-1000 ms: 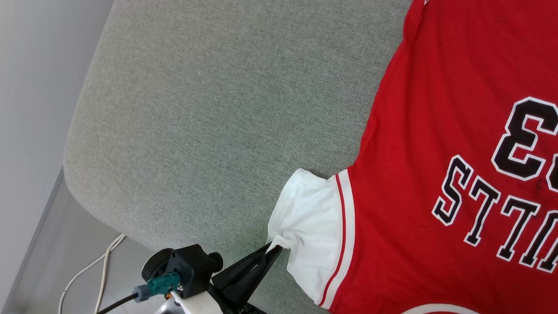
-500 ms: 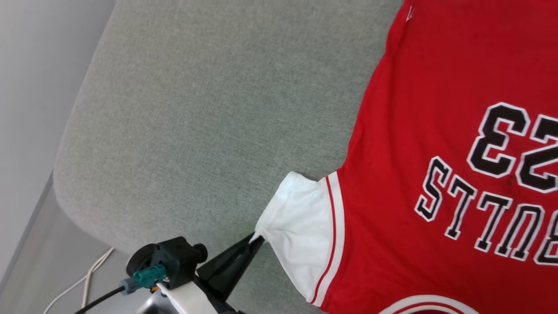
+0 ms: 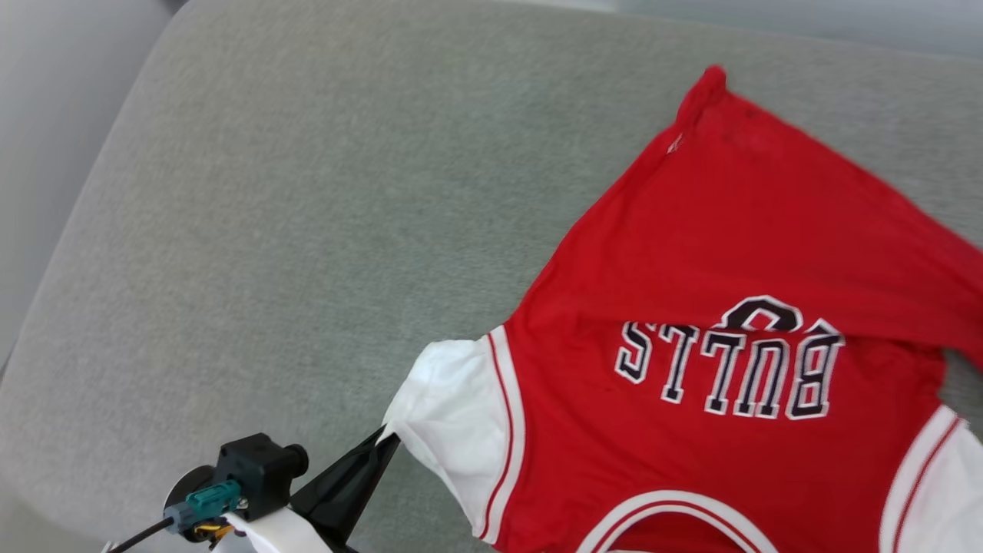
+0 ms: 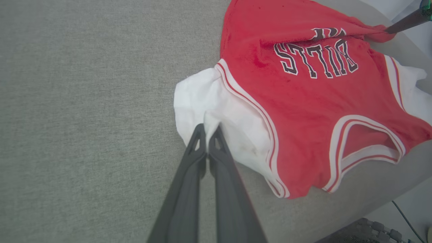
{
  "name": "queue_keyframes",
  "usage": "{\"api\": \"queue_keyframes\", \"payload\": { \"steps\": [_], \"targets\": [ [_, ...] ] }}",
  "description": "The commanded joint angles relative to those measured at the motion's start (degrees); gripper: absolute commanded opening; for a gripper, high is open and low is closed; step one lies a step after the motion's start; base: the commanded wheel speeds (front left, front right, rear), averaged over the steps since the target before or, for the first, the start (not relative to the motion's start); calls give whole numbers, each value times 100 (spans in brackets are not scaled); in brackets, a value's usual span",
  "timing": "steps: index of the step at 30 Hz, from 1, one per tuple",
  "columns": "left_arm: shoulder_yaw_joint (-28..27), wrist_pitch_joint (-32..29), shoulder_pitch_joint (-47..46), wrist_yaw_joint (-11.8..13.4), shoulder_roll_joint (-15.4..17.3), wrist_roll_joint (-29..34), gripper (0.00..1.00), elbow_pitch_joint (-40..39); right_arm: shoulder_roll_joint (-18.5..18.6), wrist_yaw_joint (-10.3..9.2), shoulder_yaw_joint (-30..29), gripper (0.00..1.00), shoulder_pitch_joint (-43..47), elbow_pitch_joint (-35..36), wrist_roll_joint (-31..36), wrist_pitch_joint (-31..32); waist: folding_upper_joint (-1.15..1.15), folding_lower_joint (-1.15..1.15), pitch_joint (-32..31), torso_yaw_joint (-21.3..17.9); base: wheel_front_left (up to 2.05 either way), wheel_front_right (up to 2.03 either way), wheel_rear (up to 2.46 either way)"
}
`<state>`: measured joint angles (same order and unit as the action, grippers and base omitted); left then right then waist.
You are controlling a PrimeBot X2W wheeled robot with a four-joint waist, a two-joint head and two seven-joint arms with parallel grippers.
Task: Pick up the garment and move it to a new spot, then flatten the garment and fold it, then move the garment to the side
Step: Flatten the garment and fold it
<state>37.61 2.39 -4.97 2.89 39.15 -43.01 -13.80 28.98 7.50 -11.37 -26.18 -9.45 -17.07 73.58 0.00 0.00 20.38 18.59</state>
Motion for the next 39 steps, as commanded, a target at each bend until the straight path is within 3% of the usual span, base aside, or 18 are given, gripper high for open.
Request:
{"api": "queue_keyframes", "payload": {
  "steps": [1, 14, 22, 23, 24, 32, 39],
  "targets": [
    [-44, 39, 86, 54, 37, -26, 0, 5, 26, -2, 32, 0, 277, 139, -109, -48, 0, 0, -453, -481, 0, 0, 0],
    [-197, 214, 475, 275, 87, -259, 0, 218, -429, -2, -289, 0, 2629, 1401, -729, -361, 0, 0, -1046, -1274, 0, 0, 0],
    [-167, 238, 468, 256, 31, -296, 0, 290, -796, -2, -219, 0, 3354, 1332, -690, -777, 0, 0, -1154, -1366, 0, 0, 0],
    [-162, 235, 461, 260, 26, -290, 0, 282, -810, -2, -205, 22, 3357, 1325, -689, -853, 0, 0, -1157, -1366, 0, 0, 0],
    [-155, 230, 456, 263, 23, -286, 0, 273, -815, -2, -193, 100, 3331, 1317, -688, -927, 0, 0, -1160, -1364, 0, 0, 0],
    [-112, 180, 385, 293, 69, -215, 0, 100, -514, -2, -6, 100, 2771, 1767, -1011, -909, 0, 0, -1066, -1226, 0, 0, 0],
    [-46, 142, 181, 270, 4, -88, 0, -164, -513, -2, 278, 100, 1584, 2342, -1091, -432, 0, 0, -672, -846, 0, 0, 0]
  ]
}}
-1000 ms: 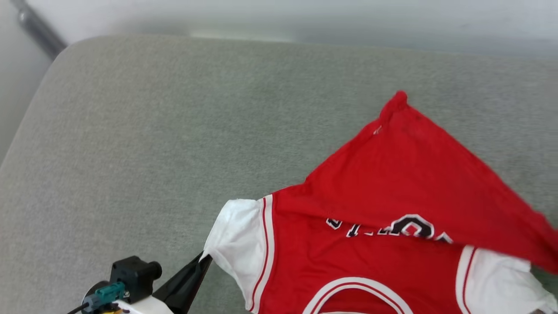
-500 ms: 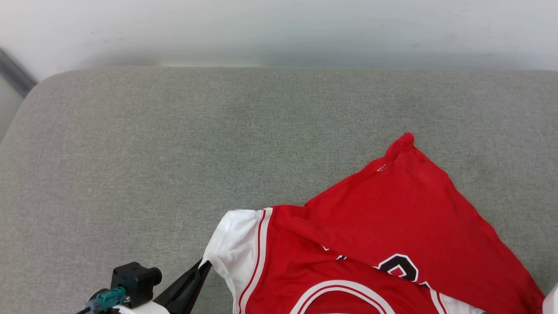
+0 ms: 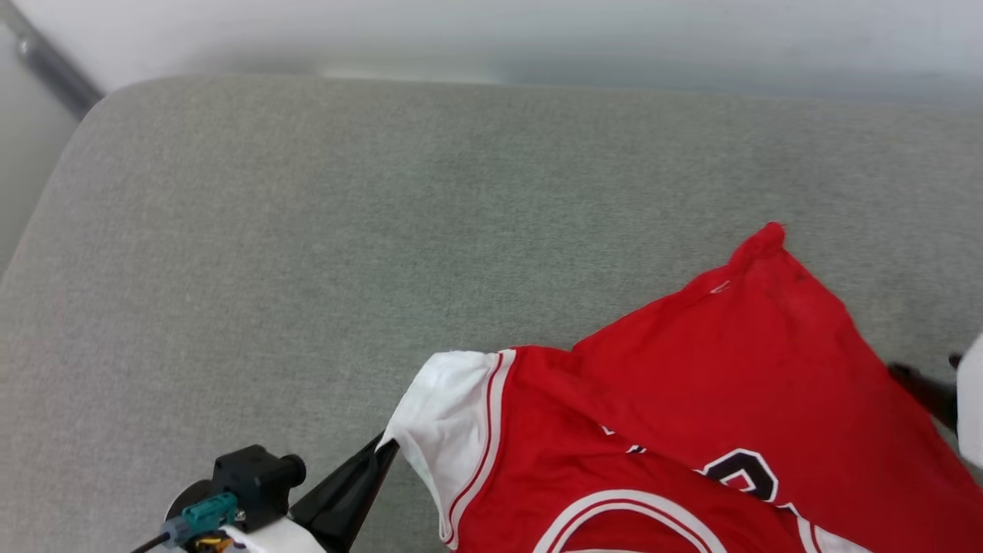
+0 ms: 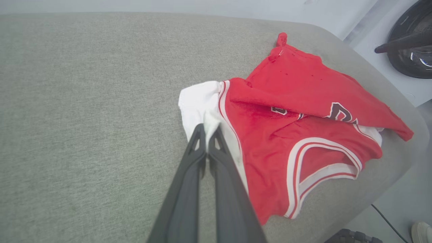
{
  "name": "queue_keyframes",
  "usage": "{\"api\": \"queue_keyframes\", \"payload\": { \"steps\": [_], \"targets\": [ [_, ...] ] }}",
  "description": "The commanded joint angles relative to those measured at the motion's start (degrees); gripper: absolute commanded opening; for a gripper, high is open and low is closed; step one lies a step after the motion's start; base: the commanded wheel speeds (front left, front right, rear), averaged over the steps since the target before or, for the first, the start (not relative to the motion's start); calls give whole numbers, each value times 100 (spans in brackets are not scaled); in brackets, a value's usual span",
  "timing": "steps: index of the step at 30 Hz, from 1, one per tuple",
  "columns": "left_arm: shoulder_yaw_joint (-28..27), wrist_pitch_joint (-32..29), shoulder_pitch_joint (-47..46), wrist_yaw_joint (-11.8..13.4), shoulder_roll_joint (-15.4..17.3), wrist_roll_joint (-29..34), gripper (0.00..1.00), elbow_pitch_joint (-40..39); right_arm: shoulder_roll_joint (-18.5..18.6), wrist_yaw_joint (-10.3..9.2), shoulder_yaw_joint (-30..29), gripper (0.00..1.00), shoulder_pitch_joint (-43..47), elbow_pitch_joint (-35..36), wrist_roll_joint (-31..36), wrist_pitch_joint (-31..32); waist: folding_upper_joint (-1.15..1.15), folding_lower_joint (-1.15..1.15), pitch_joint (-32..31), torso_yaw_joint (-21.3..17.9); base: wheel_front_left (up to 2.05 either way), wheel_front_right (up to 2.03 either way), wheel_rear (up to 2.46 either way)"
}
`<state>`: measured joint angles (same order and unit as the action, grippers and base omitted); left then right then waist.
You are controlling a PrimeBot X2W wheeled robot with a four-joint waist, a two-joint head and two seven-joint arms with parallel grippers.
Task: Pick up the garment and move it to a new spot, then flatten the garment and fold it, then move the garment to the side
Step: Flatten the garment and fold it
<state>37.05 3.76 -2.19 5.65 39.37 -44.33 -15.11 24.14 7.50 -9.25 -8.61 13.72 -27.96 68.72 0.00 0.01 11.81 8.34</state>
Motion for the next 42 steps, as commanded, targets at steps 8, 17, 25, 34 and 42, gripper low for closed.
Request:
{"api": "queue_keyframes", "payload": {
  "steps": [8, 17, 25, 34, 42],
  "targets": [
    [174, -42, -463, -161, -210, 214, 0, -148, 130, -2, 718, 100, -1726, -696, 538, 322, 0, -1, 781, 858, 0, 0, 0],
    [405, 6, -770, -364, -554, 288, 0, -32, 206, -2, 841, 100, -2485, -2132, 1207, 68, 0, -1, 1215, 1484, 0, 0, 0],
    [530, 77, -917, -484, -784, 284, 0, 158, 374, -4, 956, 100, -2297, -2932, 1439, -67, 0, -1, 1390, 1740, 0, 0, 0],
    [545, 107, -1007, -535, -829, 256, 0, 284, 420, -5, 1161, 0, -1919, -3319, 1429, -74, 0, -1, 1388, 1766, 0, 0, 0],
    [390, 145, -984, -420, -626, 289, 0, 244, 352, -2, 1187, 0, -2185, -3296, 1260, -711, 0, -1, 967, 1513, 0, 0, 0]
  ]
}}
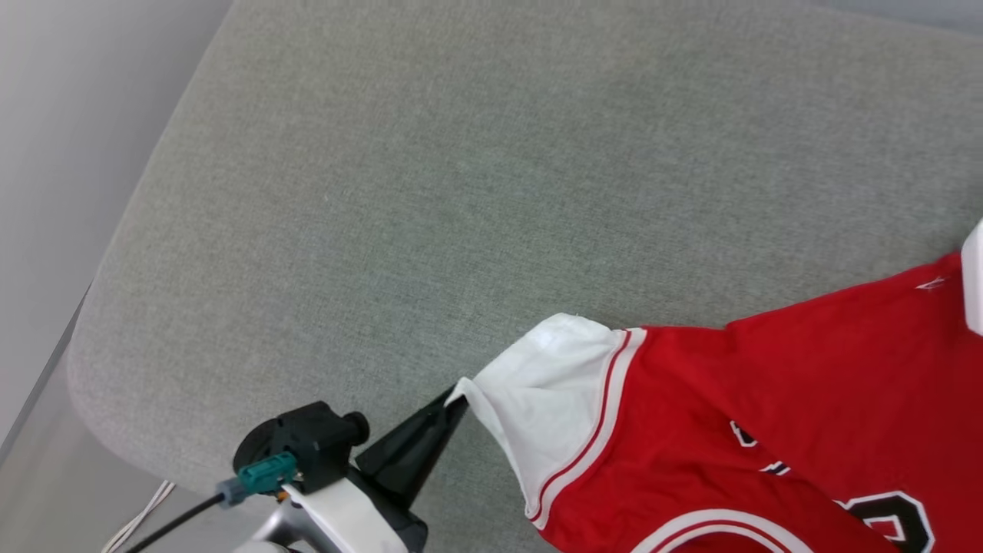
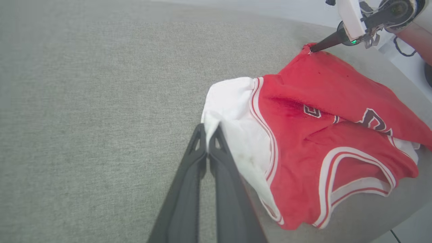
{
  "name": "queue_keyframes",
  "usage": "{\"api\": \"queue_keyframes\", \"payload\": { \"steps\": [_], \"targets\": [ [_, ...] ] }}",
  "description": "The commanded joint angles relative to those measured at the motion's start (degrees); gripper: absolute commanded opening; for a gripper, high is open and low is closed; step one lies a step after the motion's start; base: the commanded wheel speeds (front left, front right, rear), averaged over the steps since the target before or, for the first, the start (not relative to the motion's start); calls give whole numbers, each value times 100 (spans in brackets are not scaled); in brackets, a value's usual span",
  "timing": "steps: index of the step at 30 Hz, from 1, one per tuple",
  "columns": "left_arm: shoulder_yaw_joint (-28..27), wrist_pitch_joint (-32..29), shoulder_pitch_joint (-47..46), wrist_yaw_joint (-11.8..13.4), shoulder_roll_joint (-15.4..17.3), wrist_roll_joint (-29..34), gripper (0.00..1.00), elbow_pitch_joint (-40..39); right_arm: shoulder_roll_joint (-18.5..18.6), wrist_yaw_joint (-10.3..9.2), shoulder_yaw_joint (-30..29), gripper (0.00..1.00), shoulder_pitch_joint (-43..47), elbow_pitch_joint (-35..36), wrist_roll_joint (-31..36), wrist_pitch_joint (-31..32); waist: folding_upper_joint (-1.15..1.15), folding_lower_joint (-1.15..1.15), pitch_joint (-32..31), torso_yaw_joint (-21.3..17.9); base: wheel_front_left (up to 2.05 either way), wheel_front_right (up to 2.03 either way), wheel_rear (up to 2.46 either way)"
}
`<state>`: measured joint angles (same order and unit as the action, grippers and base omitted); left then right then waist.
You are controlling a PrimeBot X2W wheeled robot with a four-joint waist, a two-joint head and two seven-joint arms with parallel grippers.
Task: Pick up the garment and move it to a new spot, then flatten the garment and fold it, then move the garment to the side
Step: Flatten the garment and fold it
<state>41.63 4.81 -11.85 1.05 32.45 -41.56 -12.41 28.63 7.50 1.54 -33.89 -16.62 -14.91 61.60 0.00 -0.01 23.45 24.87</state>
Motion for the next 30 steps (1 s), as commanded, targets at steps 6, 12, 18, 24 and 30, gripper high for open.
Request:
{"api": "queue_keyframes", "payload": {
  "steps": [6, 12, 18, 24, 30],
  "targets": [
    [-325, 19, 51, 238, 380, 25, 0, -231, -111, -3, 251, 0, -24, -146, -389, -651, 0, 1, -766, -527, 0, 0, 0],
    [-640, -40, 75, 437, 734, 36, 0, -505, -32, -3, 421, 0, -175, 67, -815, -1077, 0, 1, -1221, -903, 0, 0, 0],
    [-1145, 3, -40, 687, 1152, 11, 0, -887, 40, -3, 450, 0, -319, 613, -1320, -1477, 0, 1, -1551, -1330, 0, 0, 0],
    [-1687, -21, -311, 814, 1576, -5, 0, -1188, 72, -2, 425, 0, -481, 1304, -1641, -1777, 0, 1, -1768, -1728, 0, 0, 0],
    [-2213, -101, -794, 863, 1899, -91, 0, -1449, -129, -2, 318, 0, -631, 1946, -1760, -1982, 0, 1, -1942, -2098, 0, 0, 0]
  ]
}}
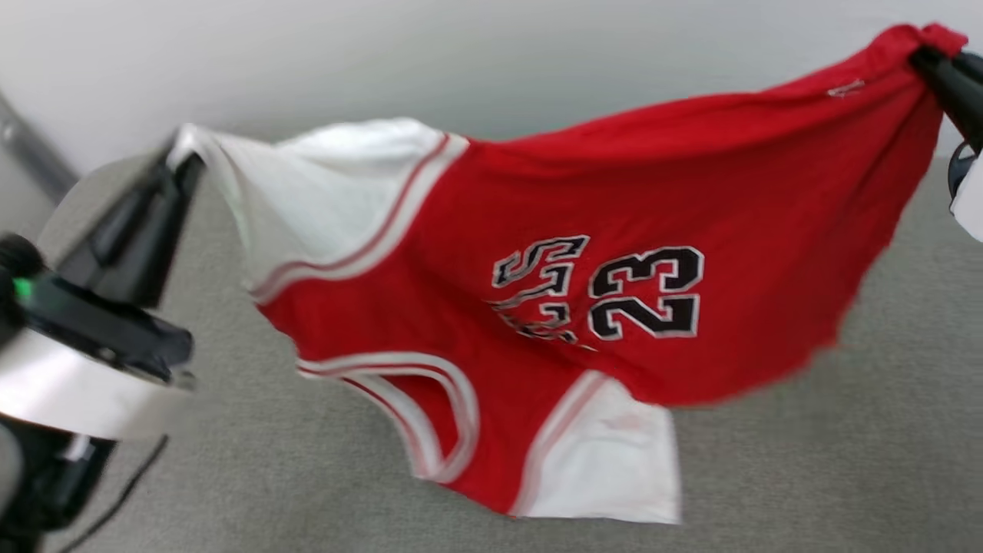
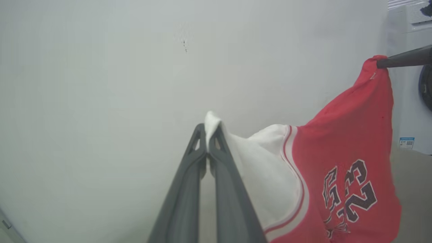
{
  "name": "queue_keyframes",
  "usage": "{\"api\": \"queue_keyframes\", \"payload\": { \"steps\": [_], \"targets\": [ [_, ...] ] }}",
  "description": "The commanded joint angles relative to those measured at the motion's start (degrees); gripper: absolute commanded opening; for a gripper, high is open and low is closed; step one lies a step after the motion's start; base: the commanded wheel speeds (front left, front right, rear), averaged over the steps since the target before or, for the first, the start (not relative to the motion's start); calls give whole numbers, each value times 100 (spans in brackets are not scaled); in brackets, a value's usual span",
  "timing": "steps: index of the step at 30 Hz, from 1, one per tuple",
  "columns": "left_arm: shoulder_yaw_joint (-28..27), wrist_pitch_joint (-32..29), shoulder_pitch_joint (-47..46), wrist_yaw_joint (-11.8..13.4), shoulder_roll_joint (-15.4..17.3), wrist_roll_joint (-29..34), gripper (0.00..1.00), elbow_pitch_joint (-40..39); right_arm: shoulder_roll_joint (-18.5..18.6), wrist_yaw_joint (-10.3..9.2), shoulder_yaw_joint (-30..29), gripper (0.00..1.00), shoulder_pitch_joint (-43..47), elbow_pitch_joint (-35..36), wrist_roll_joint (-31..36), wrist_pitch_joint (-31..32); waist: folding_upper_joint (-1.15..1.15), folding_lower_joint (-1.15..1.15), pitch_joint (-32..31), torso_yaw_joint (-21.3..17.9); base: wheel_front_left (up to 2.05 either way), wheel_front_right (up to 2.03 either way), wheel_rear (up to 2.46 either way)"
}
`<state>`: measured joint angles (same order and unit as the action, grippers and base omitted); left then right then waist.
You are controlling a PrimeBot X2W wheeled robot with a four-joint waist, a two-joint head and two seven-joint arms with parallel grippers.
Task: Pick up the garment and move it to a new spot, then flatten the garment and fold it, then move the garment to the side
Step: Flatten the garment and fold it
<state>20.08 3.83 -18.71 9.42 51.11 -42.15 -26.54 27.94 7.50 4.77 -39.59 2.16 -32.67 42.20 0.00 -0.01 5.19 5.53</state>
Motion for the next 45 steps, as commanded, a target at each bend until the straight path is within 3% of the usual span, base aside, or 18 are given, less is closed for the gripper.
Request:
{"api": "queue_keyframes", "payload": {
  "steps": [1, 11, 23, 30, 35, 41, 45],
  "targets": [
    [-152, -13, -201, 26, 64, -60, 0, -87, -111, -2, -25, 0, -73, 171, 29, -54, 0, 1, -135, -224, 0, 0, 0],
    [-1076, -116, -1204, 102, 418, -355, 0, -428, -532, -2, -201, 0, -322, 956, 116, -190, 0, 1, -75, -702, 0, 0, 0],
    [-1458, -215, -2461, 62, 540, -483, 0, -260, -767, -2, -527, 0, -733, 1428, 343, -193, 0, 1, 513, -889, 0, 0, 0],
    [-1269, -319, -3761, -389, 471, -632, 0, 455, -657, -2, -641, 0, -1386, 1302, 597, -492, 0, 1, 1392, -855, 0, 0, 0],
    [-853, -381, -5168, -834, 279, -355, 0, 1351, -552, -3, -553, 0, -2158, 859, 955, -974, 0, 1, 2130, -788, 0, 0, 0],
    [-296, -335, -7104, -1300, -224, 183, 0, 2779, -610, -4, -469, 0, -3347, -156, 1282, -1718, 0, 1, 2871, -705, 0, 0, 0],
    [-67, -17, -8147, -1444, -642, 485, 0, 3722, -694, -5, -435, 0, -4156, -933, 1636, -2283, 0, 1, 3294, -594, 0, 0, 0]
  ]
}}
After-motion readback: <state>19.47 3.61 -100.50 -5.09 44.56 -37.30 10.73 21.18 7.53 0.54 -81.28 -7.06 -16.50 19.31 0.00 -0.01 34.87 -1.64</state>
